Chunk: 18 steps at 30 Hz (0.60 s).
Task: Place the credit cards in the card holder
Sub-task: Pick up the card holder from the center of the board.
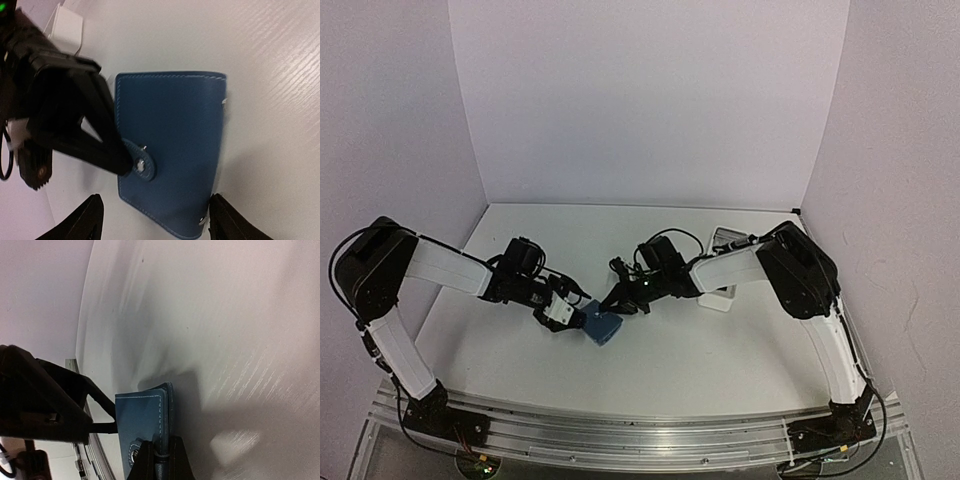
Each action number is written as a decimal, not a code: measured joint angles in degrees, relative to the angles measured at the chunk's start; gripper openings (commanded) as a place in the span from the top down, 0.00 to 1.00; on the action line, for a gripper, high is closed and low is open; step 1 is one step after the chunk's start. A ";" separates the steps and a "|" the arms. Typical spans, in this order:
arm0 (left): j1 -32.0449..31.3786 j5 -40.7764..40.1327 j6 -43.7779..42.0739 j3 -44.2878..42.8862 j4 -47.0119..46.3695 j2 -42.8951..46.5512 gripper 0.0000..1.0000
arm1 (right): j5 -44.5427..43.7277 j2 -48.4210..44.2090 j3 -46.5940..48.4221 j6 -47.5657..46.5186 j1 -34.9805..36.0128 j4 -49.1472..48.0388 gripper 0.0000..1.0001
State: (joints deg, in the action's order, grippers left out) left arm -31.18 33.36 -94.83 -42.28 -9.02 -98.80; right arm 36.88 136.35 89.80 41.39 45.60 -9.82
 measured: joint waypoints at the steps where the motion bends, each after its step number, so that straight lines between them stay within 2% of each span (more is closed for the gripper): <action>1: 0.37 -0.37 1.51 -1.01 2.49 1.07 0.23 | -1.14 -0.90 -0.15 0.02 0.13 0.61 1.00; 4: 1.70 -0.52 11.45 -8.59 13.94 4.31 0.23 | -5.16 -3.85 0.26 -0.28 0.52 1.92 1.00; 5: 2.56 0.37 17.53 -14.32 18.73 5.25 0.22 | -7.37 -5.29 1.44 -0.48 0.68 2.58 1.00; 8: 5.38 4.26 32.48 -23.21 23.10 7.13 0.15 | -11.98 -8.09 4.44 -1.46 0.70 3.08 1.00; 9: 7.43 6.73 39.95 -25.38 23.56 8.52 0.11 | -14.23 -9.68 5.40 -2.10 0.68 3.21 1.00; 11: 12.24 11.93 54.84 -26.71 22.71 12.15 0.06 | -18.82 -13.92 7.06 -3.80 0.68 3.26 1.00; 13: 15.50 16.24 65.85 -26.58 20.79 14.64 0.01 | -22.27 -17.25 7.93 -5.22 0.66 3.19 1.00; 15: 18.32 21.33 80.15 -26.18 14.82 17.07 0.00 | -26.14 -21.62 8.74 -7.02 0.59 2.69 1.00; 16: 18.88 22.82 84.41 -26.10 12.70 17.77 0.00 | -27.19 -22.97 8.98 -7.63 0.57 2.23 1.00; 18: 19.67 27.10 97.61 -25.53 4.13 19.71 0.00 | -30.05 -26.75 9.51 -10.03 0.74 0.04 1.00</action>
State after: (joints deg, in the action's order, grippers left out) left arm -11.51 60.47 2.79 -67.81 -4.89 -79.09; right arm 6.83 109.60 99.31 31.35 46.35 -9.78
